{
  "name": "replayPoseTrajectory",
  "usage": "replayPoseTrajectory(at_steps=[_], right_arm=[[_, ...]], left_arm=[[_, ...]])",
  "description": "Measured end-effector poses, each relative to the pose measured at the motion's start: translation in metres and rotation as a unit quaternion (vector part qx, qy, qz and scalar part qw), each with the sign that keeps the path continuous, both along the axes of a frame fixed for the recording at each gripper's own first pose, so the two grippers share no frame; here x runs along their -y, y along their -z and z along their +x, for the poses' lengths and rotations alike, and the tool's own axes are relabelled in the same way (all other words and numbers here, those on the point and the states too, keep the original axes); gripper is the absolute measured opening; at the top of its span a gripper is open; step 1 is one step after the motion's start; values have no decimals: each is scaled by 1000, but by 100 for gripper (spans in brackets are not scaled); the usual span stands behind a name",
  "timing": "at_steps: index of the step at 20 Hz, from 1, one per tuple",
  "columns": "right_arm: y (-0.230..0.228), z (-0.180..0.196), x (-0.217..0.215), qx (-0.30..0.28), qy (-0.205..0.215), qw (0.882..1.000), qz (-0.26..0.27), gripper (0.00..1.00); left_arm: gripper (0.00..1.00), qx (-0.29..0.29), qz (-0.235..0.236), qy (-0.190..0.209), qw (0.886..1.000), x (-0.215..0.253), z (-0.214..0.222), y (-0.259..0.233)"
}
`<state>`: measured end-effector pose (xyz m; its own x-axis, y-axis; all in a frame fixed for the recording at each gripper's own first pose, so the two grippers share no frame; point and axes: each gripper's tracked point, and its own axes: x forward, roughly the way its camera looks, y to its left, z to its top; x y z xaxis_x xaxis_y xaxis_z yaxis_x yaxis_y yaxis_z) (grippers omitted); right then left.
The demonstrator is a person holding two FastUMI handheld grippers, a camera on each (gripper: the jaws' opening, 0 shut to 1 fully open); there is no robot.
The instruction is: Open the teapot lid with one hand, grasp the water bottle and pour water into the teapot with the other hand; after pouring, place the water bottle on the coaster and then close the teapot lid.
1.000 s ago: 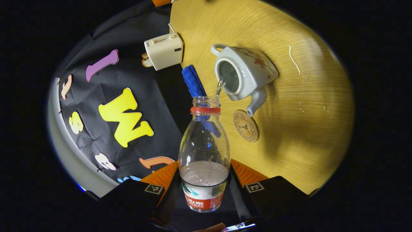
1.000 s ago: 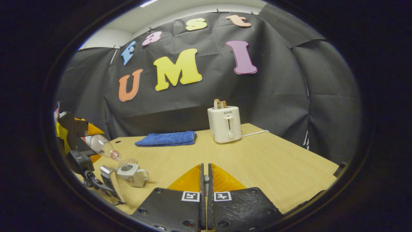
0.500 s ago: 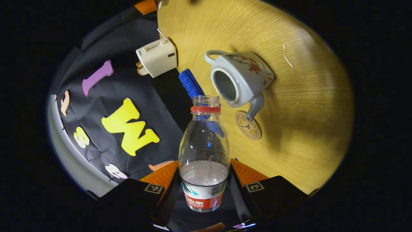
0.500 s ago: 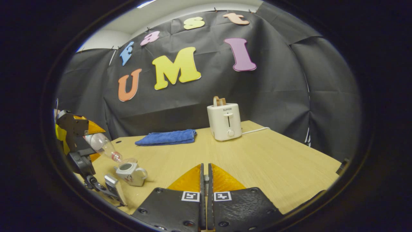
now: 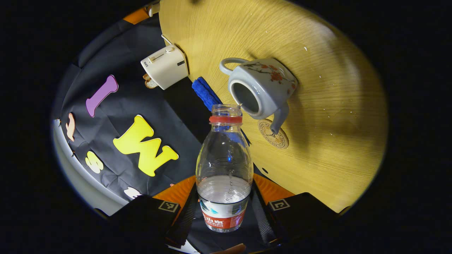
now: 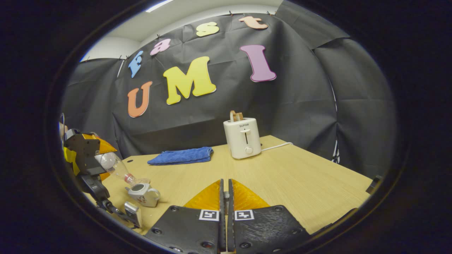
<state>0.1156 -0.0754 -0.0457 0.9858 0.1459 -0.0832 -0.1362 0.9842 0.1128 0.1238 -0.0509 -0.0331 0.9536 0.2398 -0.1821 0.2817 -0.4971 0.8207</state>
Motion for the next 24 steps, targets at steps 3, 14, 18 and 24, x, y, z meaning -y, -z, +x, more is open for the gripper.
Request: replayPoseTrajectory(at_steps=[3,14,18,24], right_arm=[[1,-1,-3,-2,-6,1000,1,1],[7,4,9,0,9,999,-35,1],[4,3,9,1,13,999,-40,2],[8,0,0,-2,19,998,-63,1]], left_arm=[[77,-2,10,3,1000,6,-1,-1],[76,-21,-127,2,992,-4,-7,27],[77,1,-262,-2,965,-7,-6,37],[77,39,-503,-17,863,3,-4,44]])
